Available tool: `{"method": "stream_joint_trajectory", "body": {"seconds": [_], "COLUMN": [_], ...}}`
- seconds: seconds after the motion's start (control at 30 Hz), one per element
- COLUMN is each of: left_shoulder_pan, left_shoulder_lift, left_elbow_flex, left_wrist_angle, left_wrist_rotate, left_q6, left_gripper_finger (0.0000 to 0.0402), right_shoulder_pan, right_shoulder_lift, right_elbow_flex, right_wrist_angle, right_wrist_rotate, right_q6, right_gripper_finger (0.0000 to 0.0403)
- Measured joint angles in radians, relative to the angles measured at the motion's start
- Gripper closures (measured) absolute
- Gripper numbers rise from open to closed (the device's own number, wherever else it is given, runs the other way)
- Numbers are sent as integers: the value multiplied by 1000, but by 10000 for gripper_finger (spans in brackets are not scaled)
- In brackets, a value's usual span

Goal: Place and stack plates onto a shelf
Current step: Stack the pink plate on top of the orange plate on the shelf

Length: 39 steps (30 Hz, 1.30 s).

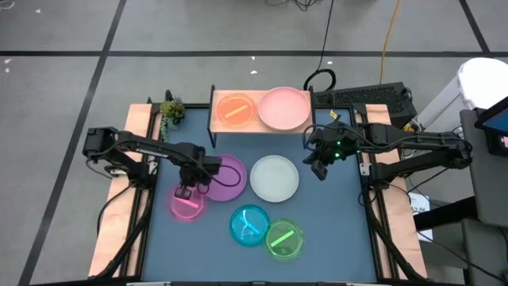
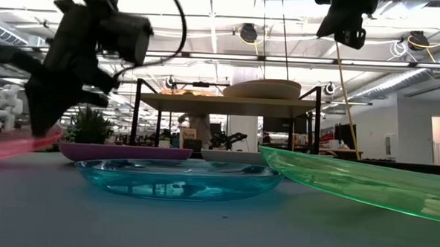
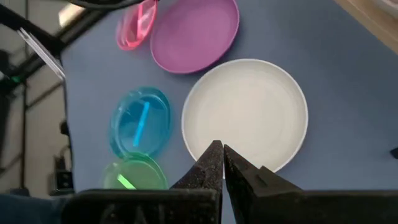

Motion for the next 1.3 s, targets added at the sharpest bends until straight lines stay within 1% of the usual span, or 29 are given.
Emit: {"method": "stream_joint_trajectory", "body": {"seconds": [0.13, 0.27, 0.47, 0.57, 0.67, 0.73, 0.9, 0.97, 1.13, 1.3], "left_shoulder_pan": [0, 0, 4, 26, 73, 112, 232, 282, 396, 491], "left_shoulder_lift": [-52, -90, -107, -107, -107, -107, -107, -107, -107, -91], "left_elbow_flex": [75, 166, 324, 402, 467, 509, 599, 615, 621, 621], "left_wrist_angle": [-81, -157, -155, -121, -70, -45, 50, 136, 334, 373], "left_wrist_rotate": [1, 33, 45, 45, 38, 12, -59, -85, -98, -97], "left_q6": [-54, -90, -181, -244, -325, -381, -457, -514, -635, -698], "left_gripper_finger": [400, 400, 400, 400, 400, 400, 400, 401, 401, 401], "right_shoulder_pan": [0, 0, 0, 0, 0, 0, -1, -1, -1, 7], "right_shoulder_lift": [-24, -60, -106, -121, -131, -136, -136, -136, -136, -133], "right_elbow_flex": [0, 0, 0, 0, 0, 0, 0, 0, 0, 0], "right_wrist_angle": [9, 31, 60, 77, 91, 94, 94, 98, 110, 114], "right_wrist_rotate": [-2, 0, 3, 4, 14, 41, 110, 130, 135, 149], "right_q6": [68, 94, 139, 158, 168, 171, 194, 195, 215, 249], "right_gripper_finger": [403, 403, 403, 403, 403, 403, 403, 403, 403, 403]}}
